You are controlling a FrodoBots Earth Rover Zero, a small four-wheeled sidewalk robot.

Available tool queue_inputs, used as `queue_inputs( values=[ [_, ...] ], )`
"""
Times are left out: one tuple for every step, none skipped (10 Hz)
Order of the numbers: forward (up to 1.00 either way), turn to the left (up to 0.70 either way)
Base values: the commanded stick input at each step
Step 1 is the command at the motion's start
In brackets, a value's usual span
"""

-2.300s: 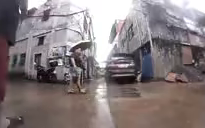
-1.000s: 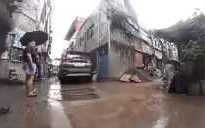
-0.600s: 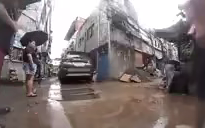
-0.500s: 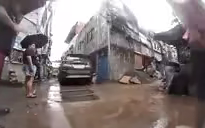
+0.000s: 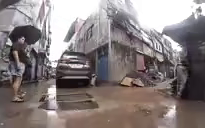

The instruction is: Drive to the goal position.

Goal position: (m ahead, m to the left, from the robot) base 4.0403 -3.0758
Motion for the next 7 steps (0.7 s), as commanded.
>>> queue_inputs(
  values=[
    [0.0,0.0],
    [0.0,0.0],
    [0.0,0.0],
    [0.53,0.0],
    [0.93,0.0],
    [0.99,0.0],
    [0.99,-0.26]
  ],
)
